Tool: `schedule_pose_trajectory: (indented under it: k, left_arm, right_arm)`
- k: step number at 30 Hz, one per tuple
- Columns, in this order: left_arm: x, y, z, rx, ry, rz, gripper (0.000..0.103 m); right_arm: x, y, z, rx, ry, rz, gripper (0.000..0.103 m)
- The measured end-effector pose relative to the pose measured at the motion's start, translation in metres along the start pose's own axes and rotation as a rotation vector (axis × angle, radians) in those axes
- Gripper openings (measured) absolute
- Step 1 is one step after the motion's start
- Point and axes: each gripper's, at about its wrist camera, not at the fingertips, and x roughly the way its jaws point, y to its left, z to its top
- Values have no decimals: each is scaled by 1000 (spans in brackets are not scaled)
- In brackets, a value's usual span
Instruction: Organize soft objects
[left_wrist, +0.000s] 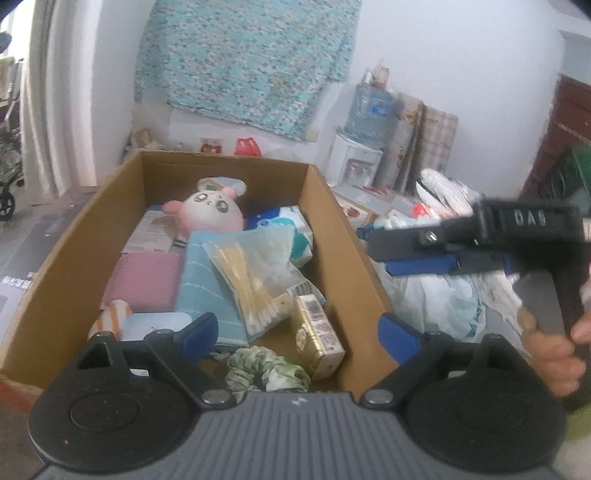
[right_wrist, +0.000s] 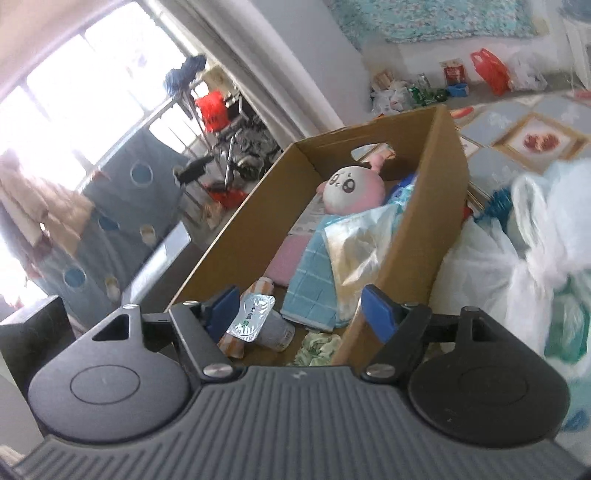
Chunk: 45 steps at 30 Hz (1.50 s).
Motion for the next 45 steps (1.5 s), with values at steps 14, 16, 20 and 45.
schedule_pose_trajectory:
  k: [14, 16, 20, 45]
  left_arm:
    - [-54, -5, -38, 4, -49, 109, 103]
    - [-61, -4, -44, -8, -59, 142, 103]
    - [-72, -1, -53, -39, -71, 181, 103]
    - [-76, -9, -69, 6, -58, 315, 103]
  right_arm:
    - [-34, 19, -118, 20, -115, -1, 102]
    - [-38, 28, -127, -6, -126, -37, 102]
    - [-42, 46, -138, -54, -158, -118, 102]
    - [-62, 98, -158, -173, -342, -640, 102]
